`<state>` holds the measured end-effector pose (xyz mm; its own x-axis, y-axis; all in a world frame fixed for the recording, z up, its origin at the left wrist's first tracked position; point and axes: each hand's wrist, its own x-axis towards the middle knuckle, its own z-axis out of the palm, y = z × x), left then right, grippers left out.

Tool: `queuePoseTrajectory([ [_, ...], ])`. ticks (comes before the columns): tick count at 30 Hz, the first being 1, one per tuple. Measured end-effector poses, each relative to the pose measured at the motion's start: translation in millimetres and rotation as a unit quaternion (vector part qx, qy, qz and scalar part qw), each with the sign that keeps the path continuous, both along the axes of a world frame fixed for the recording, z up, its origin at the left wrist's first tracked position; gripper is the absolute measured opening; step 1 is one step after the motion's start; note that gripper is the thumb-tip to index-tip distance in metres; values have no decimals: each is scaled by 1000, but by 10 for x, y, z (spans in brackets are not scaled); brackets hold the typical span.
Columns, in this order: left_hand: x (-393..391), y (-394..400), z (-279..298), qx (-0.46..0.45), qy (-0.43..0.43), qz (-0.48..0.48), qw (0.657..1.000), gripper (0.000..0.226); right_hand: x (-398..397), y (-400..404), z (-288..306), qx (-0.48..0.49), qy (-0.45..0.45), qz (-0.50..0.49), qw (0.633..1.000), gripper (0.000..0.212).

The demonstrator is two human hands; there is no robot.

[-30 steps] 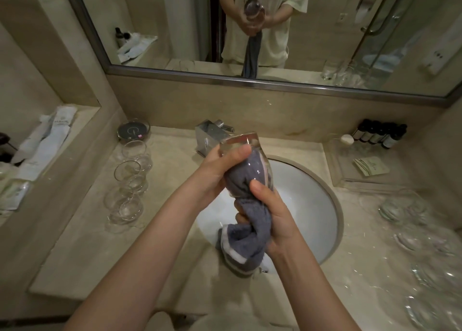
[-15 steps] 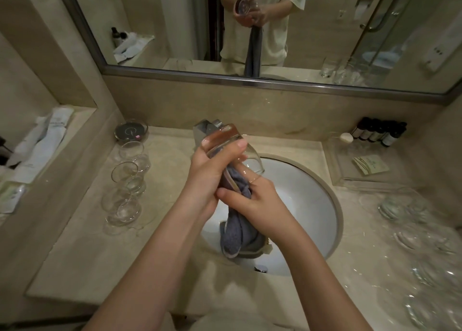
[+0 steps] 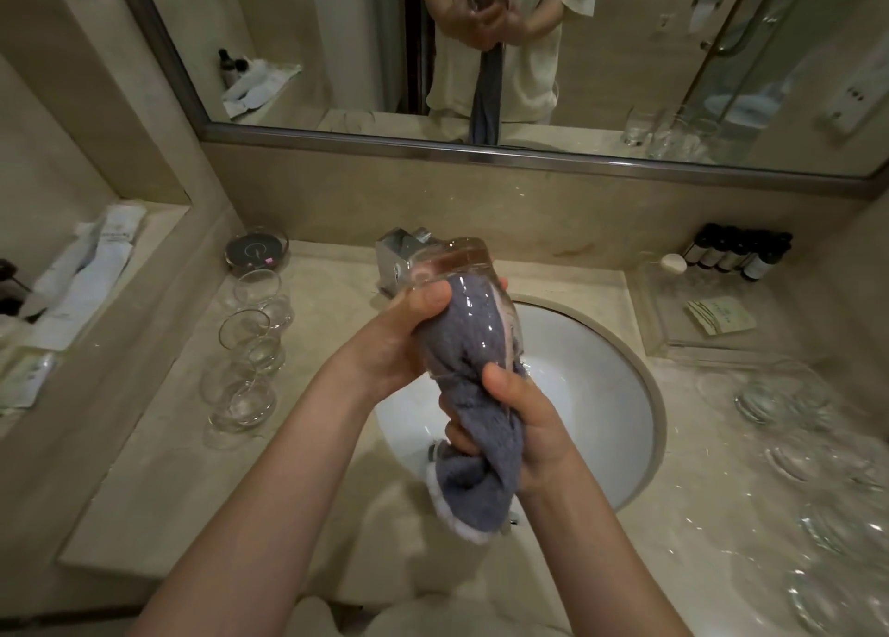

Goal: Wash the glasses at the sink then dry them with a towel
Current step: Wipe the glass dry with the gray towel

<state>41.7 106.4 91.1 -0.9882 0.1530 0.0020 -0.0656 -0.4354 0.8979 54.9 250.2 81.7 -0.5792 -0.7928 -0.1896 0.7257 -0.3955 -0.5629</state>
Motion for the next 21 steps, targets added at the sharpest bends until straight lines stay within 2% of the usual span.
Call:
queuePoseTrajectory([
  [1, -7, -9, -16, -11, -26, 30, 999, 82, -18, 6, 25, 24, 31, -23, 999, 75],
  [3, -22, -12, -74, -28, -79, 82, 993, 88, -51, -3, 40, 99, 114, -61, 987, 58],
  [5, -34, 9, -149, -37, -140, 122, 982, 72, -73, -36, 15, 184, 200, -81, 959, 42],
  [8, 12, 77, -243, 9, -247, 138, 959, 44, -98, -50, -52, 319, 340, -72, 881, 33],
  [12, 148, 185, -444, 42, -359, 158, 919, 43, -145, -26, -215, 464, 443, -11, 767, 22],
  [18, 326, 255, -688, 138, -440, 148, 875, 39, -130, 38, -404, 520, 547, 140, 641, 18],
  [20, 382, 253, -777, 142, -467, 146, 860, 43, -90, 32, -443, 517, 570, 160, 618, 22],
  [21, 392, 254, -815, 135, -474, 154, 857, 45, -65, 14, -466, 518, 571, 155, 619, 22],
])
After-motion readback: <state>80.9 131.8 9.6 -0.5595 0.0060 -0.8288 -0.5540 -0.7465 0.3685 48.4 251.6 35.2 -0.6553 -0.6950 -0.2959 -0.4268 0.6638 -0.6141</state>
